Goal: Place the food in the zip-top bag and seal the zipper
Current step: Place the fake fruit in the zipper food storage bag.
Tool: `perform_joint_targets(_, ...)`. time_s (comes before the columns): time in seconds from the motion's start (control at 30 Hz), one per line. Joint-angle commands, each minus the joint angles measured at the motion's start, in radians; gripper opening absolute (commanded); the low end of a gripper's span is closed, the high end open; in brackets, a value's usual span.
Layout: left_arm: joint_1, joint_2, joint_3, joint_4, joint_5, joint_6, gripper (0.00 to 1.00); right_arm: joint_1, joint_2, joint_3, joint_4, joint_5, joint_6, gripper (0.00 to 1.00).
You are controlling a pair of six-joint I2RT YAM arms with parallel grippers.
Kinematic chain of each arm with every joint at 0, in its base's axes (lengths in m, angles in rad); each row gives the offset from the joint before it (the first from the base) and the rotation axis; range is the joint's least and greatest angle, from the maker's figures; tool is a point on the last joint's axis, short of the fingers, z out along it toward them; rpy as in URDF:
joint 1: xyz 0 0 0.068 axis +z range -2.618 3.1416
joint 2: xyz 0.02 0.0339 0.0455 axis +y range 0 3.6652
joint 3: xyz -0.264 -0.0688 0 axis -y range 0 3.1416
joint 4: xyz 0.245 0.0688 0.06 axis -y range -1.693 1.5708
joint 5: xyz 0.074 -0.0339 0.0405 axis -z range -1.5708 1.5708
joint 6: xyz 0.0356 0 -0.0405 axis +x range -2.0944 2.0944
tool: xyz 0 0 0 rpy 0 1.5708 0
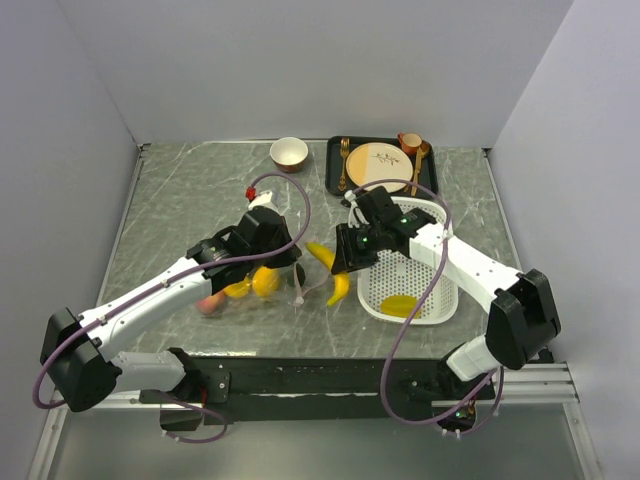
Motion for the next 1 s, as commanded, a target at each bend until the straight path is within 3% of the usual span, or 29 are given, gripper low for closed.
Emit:
perform_joint_targets(0.0,-0.003,-0.031,0.023,0.004,-0.013,0.009,0.01,0.010,-0.065,0.028,-0.022,0.139,0.005,0.32)
perform_joint_targets(0.3,-0.003,-0.014,0.029,0.017,0.000,0.011,0.01,0.007,-0.164,0.023,-0.045,0.160,0.031,0.33)
perform_joint_targets(0.7,-0.003,-0.042,0.018,0.010,-0.010,0.011,0.01,0.051,-0.096,0.023,-0.119,0.086,-0.033,0.36)
perform_joint_targets(0.97,-0.005,-0.036,0.018,0.001,0.005,0.021,0.01,0.070,-0.047,0.058,-0.065,0.063,-0.022,0.36)
